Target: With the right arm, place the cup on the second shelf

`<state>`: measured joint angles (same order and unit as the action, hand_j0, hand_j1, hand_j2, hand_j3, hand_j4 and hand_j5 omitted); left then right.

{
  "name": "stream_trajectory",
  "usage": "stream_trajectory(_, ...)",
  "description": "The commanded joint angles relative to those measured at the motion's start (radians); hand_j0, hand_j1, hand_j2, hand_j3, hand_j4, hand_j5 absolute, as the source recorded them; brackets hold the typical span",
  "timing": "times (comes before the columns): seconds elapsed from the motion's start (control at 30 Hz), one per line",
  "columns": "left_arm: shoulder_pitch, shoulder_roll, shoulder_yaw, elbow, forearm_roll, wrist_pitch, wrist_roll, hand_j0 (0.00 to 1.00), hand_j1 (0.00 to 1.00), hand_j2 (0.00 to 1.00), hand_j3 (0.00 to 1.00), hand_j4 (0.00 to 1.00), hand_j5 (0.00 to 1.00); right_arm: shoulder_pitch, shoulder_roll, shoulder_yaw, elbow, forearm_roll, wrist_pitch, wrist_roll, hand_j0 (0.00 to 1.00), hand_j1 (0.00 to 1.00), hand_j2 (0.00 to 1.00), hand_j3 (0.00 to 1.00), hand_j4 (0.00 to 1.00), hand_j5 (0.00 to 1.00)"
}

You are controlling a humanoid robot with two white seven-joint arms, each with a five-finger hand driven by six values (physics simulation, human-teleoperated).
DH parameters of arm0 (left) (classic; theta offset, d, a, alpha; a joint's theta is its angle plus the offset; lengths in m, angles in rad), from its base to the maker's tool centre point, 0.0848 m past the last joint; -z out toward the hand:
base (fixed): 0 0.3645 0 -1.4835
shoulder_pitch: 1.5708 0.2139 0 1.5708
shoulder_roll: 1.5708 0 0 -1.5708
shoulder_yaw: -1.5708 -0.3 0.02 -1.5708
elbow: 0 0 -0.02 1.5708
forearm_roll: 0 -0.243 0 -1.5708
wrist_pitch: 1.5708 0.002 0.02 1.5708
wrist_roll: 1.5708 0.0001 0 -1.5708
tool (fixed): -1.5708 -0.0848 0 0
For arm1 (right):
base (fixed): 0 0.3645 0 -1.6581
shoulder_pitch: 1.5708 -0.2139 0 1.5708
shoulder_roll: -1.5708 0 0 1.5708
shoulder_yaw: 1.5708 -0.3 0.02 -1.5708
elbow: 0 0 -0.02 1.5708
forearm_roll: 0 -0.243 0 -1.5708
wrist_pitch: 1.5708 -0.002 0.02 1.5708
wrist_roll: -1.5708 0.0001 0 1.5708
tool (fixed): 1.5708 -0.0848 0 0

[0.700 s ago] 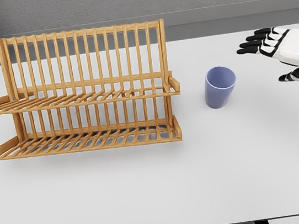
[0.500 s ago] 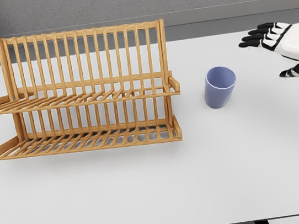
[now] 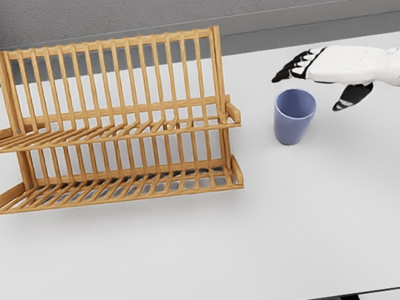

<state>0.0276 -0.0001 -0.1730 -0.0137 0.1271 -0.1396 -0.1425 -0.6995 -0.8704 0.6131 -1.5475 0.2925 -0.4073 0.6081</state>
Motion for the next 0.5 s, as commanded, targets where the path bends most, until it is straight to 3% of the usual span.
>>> stream_trajectory(0.0,0.000,0.000,0.000,0.000,0.000,0.000,0.000,1.00,1.00,1.00,1.00,1.00,1.00,-0.002,0.028,0.031,0.037,0.000,0.004,0.003,1.00,1.00,1.00,1.00,1.00,1.00)
stream_trajectory(0.17,0.000,0.000,0.000,0.000,0.000,0.000,0.000,1.00,1.00,1.00,1.00,1.00,1.00,-0.066,0.082,0.102,0.129,0.004,0.002,0.003,1.00,1.00,1.00,1.00,1.00,1.00)
stream_trajectory(0.47,0.000,0.000,0.000,0.000,0.000,0.000,0.000,1.00,1.00,1.00,1.00,1.00,1.00,-0.066,0.083,0.108,0.149,0.004,0.001,0.003,1.00,1.00,1.00,1.00,1.00,1.00)
